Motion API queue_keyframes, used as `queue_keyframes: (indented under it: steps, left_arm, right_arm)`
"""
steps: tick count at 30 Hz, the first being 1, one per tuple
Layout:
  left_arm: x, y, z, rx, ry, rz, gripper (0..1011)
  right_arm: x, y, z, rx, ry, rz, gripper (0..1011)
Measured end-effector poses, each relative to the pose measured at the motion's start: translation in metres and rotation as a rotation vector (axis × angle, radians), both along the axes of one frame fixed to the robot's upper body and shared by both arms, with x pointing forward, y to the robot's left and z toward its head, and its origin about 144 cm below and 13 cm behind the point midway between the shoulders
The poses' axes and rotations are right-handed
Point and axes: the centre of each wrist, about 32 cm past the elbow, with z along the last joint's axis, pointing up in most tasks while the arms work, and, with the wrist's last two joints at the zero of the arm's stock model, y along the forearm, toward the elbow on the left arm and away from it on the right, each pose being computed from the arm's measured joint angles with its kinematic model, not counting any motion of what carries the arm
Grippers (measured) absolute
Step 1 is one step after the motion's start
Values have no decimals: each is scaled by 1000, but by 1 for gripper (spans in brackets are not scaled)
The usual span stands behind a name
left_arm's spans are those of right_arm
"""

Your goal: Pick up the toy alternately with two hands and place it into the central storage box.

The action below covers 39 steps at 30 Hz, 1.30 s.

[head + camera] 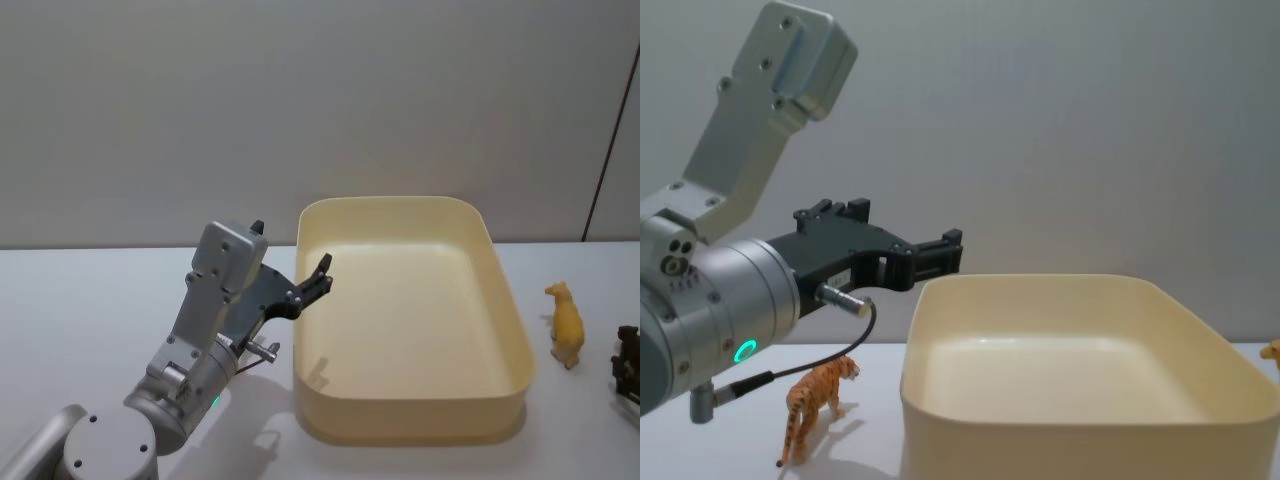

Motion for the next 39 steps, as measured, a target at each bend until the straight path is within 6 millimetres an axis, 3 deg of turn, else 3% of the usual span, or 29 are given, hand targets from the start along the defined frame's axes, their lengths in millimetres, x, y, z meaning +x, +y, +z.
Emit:
queue_keyframes:
  steps: [6,21,39]
  left_arm:
    - [0,0,0,0,0,0,1001]
    - [0,0,0,0,0,0,1001]
    - [0,0,0,0,0,0,1001]
  right_arm:
    - [8,2,-4,-2,12,12,806]
    - [14,5,-6,3,15,29,337]
    - [6,10,24,80,-98,202,320]
